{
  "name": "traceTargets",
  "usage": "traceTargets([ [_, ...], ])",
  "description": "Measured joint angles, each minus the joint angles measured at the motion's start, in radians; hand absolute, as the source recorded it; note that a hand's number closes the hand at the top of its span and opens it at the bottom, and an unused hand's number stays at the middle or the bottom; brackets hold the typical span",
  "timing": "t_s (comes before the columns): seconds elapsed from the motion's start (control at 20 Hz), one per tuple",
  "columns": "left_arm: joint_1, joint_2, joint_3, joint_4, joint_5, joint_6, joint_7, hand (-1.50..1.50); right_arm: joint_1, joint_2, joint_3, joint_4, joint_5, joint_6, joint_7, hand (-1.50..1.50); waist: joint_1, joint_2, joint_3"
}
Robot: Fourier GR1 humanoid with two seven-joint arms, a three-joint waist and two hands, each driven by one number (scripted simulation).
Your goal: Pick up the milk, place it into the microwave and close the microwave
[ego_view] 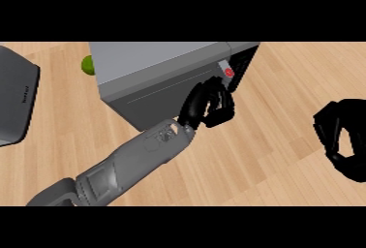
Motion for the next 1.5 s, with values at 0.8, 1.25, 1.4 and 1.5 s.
traceTargets([
  [0.8, 0.018, 0.017, -0.005, -0.009, 0.05, 0.078, -0.048, 1.5, 0.005, -0.002, 0.068, -0.151, -0.042, 0.019, 0.057, 1.5, -0.038, -0.003, 0.001],
  [1.25, 0.025, -0.026, 0.086, -0.038, 0.162, 0.101, -0.022, 1.5, 0.047, -0.029, 0.146, -0.208, -0.047, 0.059, 0.119, 1.5, -0.01, 0.009, -0.008],
  [1.4, 0.042, -0.045, 0.14, -0.069, 0.242, 0.064, -0.018, 1.5, 0.079, -0.021, 0.179, -0.232, -0.06, 0.064, 0.132, 1.5, 0.006, 0.014, -0.011],
  [1.5, 0.043, -0.046, 0.15, -0.08, 0.284, 0.024, -0.01, 1.5, 0.1, -0.017, 0.194, -0.248, -0.063, 0.062, 0.137, 1.5, 0.013, 0.015, -0.01],
])
